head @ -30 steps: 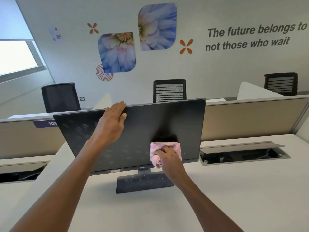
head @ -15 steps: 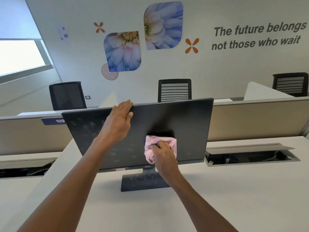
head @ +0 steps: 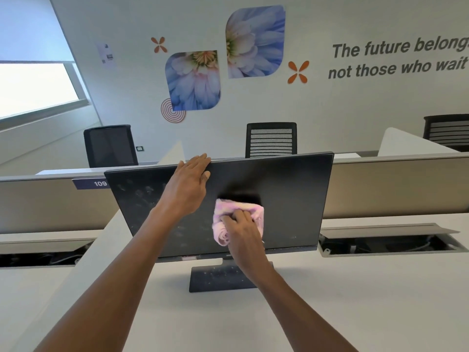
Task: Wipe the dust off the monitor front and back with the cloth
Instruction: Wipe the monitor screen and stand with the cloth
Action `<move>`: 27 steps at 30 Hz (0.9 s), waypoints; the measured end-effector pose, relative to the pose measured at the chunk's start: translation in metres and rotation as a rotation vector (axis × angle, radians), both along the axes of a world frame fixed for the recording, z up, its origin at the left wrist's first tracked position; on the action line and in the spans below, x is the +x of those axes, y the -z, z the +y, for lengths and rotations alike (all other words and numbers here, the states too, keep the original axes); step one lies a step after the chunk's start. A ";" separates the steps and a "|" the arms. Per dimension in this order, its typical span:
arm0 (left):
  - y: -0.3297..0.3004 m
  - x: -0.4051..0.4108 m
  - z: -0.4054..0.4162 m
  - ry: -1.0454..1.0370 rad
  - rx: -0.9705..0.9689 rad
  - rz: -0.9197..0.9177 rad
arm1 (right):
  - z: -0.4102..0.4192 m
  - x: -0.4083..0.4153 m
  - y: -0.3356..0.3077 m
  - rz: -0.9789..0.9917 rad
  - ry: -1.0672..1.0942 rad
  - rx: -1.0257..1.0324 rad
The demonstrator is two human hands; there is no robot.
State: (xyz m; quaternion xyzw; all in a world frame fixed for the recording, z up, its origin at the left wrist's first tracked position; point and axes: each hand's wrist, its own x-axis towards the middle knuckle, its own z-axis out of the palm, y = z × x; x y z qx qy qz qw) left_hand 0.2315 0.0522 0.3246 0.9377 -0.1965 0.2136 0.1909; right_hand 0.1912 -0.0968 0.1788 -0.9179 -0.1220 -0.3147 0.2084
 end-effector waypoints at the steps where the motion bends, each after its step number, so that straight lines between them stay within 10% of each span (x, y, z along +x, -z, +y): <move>1: 0.000 0.000 -0.001 -0.001 0.006 -0.003 | 0.007 0.002 -0.010 -0.018 -0.025 -0.017; 27: 0.004 0.002 0.000 -0.007 -0.005 -0.025 | 0.010 0.000 0.007 0.046 -0.023 -0.040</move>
